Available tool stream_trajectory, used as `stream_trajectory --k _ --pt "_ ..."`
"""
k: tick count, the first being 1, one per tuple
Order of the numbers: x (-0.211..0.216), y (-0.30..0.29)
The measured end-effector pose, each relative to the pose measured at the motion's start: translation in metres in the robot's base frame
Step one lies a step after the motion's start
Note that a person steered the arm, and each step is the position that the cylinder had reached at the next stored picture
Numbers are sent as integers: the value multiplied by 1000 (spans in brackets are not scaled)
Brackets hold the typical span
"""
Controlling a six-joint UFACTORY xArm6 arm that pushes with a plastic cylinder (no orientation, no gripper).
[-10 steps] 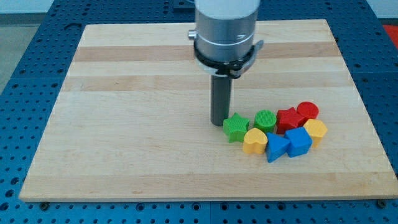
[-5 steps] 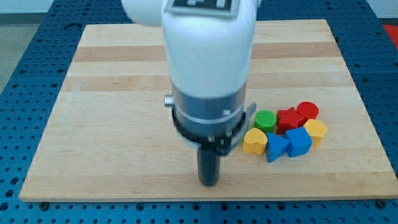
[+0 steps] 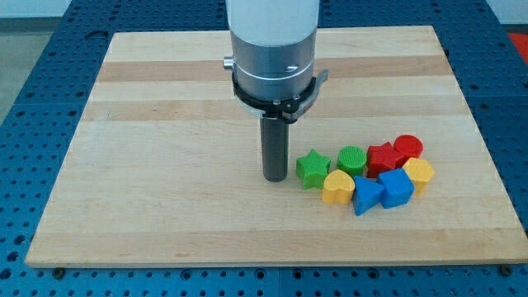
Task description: Move the green star slightly right
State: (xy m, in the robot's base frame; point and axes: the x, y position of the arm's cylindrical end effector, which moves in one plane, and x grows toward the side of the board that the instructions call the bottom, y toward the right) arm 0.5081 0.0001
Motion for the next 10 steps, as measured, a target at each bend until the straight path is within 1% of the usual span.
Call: stream_trajectory --k 3,4,5,6,7,8,9,10 --pt "-14 16" --pt "2 32" --pt "22 35" --pt "29 35" --pt "27 35" --pt "11 33" --pt "45 23" --pt "108 17"
